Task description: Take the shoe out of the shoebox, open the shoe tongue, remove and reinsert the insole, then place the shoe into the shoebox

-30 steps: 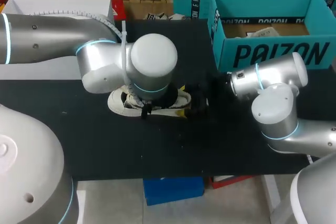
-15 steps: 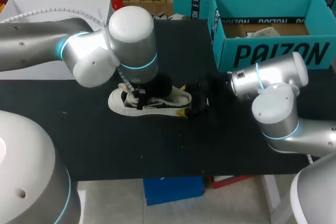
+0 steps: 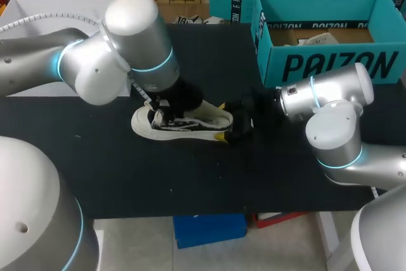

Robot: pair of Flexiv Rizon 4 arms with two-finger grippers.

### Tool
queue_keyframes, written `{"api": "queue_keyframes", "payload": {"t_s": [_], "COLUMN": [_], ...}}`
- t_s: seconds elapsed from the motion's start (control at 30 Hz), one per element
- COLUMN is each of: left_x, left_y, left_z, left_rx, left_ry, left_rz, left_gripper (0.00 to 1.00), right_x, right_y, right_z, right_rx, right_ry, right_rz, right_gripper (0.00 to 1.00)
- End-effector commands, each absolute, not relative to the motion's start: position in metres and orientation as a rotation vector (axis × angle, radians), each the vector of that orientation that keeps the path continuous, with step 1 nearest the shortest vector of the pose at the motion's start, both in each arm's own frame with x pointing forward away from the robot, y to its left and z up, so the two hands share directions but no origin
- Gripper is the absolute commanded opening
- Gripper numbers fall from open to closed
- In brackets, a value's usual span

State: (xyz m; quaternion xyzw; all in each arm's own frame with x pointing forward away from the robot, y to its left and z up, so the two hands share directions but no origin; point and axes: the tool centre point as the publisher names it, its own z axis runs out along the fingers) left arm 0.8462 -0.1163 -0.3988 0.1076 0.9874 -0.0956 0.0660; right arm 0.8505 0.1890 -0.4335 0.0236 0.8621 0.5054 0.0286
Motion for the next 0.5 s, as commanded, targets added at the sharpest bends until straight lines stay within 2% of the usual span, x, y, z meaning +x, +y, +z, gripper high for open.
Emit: {"api": "queue_keyframes", "payload": {"t_s": [0.03,0.5], "left_x": [0.8436,0.8425], "left_y": [-0.1163,-0.1195], "left_z": [-0.3888,-0.3793], "left_rx": [0.335,0.327], "left_ry": [2.965,2.947], "left_rz": [-0.342,-0.372], "left_gripper": [0.00,0.00], "right_x": [0.8499,0.8499], "right_y": [0.1918,0.1918], "right_z": [-0.4362,-0.4362], "right_rx": [0.073,0.073], "right_ry": [2.663,2.663], "right_rz": [1.557,1.557], "right_gripper": [0.00,0.00]}}
